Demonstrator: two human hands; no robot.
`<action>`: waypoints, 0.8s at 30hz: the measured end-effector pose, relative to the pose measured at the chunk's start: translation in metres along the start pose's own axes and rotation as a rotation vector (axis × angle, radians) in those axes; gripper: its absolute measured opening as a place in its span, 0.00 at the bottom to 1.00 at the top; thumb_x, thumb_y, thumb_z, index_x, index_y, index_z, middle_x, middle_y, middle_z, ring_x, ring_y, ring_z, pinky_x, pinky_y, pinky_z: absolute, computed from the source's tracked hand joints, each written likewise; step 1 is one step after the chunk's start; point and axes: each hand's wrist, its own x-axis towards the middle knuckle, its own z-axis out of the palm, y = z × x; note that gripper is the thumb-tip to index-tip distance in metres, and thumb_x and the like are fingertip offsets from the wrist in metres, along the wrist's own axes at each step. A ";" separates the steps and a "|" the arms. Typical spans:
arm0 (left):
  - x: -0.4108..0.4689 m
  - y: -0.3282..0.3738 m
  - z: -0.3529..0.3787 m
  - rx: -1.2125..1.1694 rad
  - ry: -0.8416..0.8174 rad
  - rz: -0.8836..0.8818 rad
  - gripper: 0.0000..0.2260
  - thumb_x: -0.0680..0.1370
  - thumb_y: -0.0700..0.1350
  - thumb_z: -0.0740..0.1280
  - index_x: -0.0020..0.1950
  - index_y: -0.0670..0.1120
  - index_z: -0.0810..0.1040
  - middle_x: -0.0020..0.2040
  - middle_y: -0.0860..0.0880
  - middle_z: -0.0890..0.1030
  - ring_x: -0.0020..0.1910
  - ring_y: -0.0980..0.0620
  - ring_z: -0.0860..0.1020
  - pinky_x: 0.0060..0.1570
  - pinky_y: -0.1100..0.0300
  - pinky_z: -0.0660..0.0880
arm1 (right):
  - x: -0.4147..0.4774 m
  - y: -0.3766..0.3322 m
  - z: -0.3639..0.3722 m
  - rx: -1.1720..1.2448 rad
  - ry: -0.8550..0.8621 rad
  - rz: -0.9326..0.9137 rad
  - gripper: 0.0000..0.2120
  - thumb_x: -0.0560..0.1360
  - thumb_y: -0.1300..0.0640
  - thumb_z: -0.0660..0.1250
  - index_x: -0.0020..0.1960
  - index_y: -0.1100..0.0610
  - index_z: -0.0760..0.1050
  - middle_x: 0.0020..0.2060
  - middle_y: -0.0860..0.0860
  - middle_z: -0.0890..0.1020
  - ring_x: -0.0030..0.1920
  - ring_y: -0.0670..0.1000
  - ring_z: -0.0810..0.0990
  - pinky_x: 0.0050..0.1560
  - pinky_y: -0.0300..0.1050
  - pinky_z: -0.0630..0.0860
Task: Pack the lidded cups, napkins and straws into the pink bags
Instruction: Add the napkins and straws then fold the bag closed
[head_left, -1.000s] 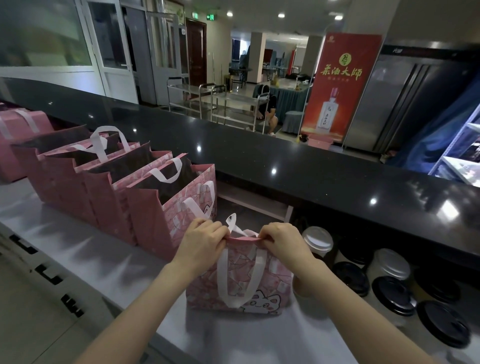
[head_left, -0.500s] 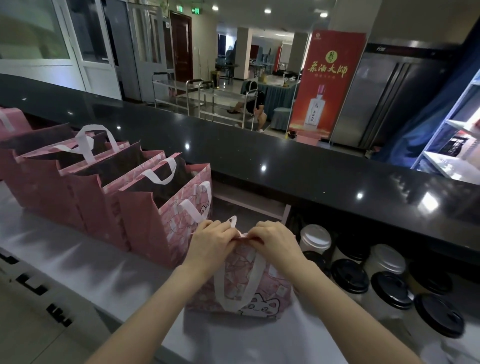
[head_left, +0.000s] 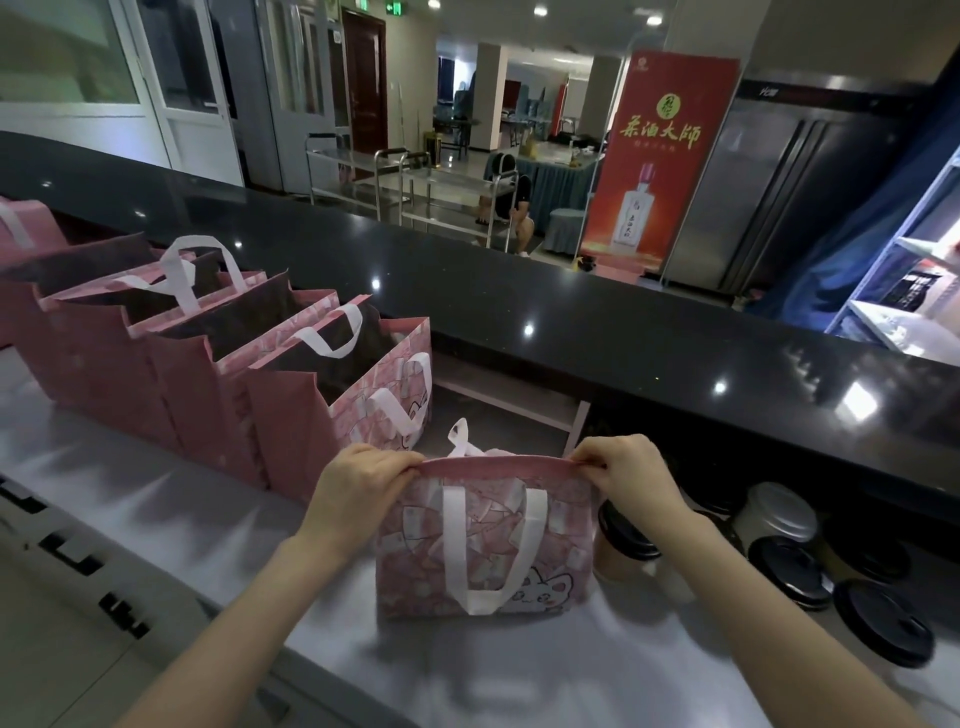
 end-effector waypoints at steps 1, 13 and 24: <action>-0.003 0.001 0.001 0.007 0.013 -0.011 0.10 0.66 0.37 0.80 0.45 0.44 0.86 0.38 0.50 0.86 0.32 0.48 0.82 0.39 0.56 0.79 | 0.002 -0.003 0.004 0.001 0.032 0.001 0.05 0.72 0.61 0.72 0.46 0.53 0.84 0.39 0.47 0.85 0.42 0.48 0.83 0.46 0.45 0.79; -0.057 0.051 0.011 -0.356 0.076 -0.210 0.14 0.74 0.54 0.71 0.56 0.48 0.83 0.50 0.57 0.82 0.49 0.57 0.79 0.51 0.56 0.76 | -0.076 -0.057 0.072 0.274 0.164 0.056 0.24 0.77 0.39 0.60 0.72 0.39 0.62 0.75 0.48 0.58 0.74 0.49 0.59 0.71 0.55 0.64; -0.127 0.025 0.044 -0.587 -0.219 -0.505 0.45 0.67 0.42 0.71 0.76 0.66 0.53 0.73 0.61 0.64 0.72 0.60 0.65 0.70 0.54 0.66 | -0.133 -0.080 0.141 0.465 -0.110 0.187 0.51 0.64 0.53 0.72 0.73 0.30 0.42 0.76 0.44 0.37 0.76 0.43 0.39 0.74 0.48 0.59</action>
